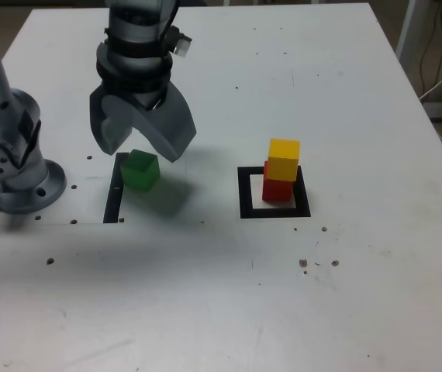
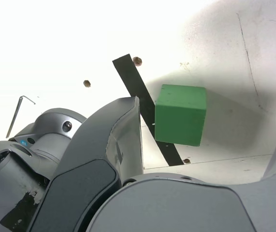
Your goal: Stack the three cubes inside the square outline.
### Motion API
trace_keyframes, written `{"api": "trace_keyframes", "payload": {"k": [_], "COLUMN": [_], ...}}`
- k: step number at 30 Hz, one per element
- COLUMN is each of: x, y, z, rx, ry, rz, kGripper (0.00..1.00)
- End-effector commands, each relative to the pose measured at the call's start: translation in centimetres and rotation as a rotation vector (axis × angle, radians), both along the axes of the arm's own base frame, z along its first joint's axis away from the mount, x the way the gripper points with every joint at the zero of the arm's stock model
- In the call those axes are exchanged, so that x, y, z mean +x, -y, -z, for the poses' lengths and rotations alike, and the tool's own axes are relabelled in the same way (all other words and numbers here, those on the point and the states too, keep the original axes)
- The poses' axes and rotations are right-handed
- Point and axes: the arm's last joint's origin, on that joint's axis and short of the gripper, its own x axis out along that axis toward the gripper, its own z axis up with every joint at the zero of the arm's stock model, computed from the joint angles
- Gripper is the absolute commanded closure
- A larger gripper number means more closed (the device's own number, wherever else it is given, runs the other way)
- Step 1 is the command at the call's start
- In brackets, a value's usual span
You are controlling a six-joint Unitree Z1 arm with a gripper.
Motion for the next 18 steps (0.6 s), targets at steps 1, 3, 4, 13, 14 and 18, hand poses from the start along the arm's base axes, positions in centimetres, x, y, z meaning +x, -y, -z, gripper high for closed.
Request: {"api": "trace_keyframes", "payload": {"k": [1,3,4,13,14,18], "x": [-0.1,-0.2,-0.2,0.0,0.1,0.2], "y": [0.0,-0.1,-0.1,0.0,0.0,0.0], "z": [0.1,0.2,0.2,1.4,1.6,2.7], "rx": [0.001,0.002,0.002,-0.008,-0.011,-0.021], "ry": [-0.004,-0.008,-0.01,-0.025,-0.028,-0.043], "rz": [0.005,0.009,0.01,0.009,0.008,0.004], "kGripper": [0.01,0.01,0.01,0.01,0.01,0.01]}}
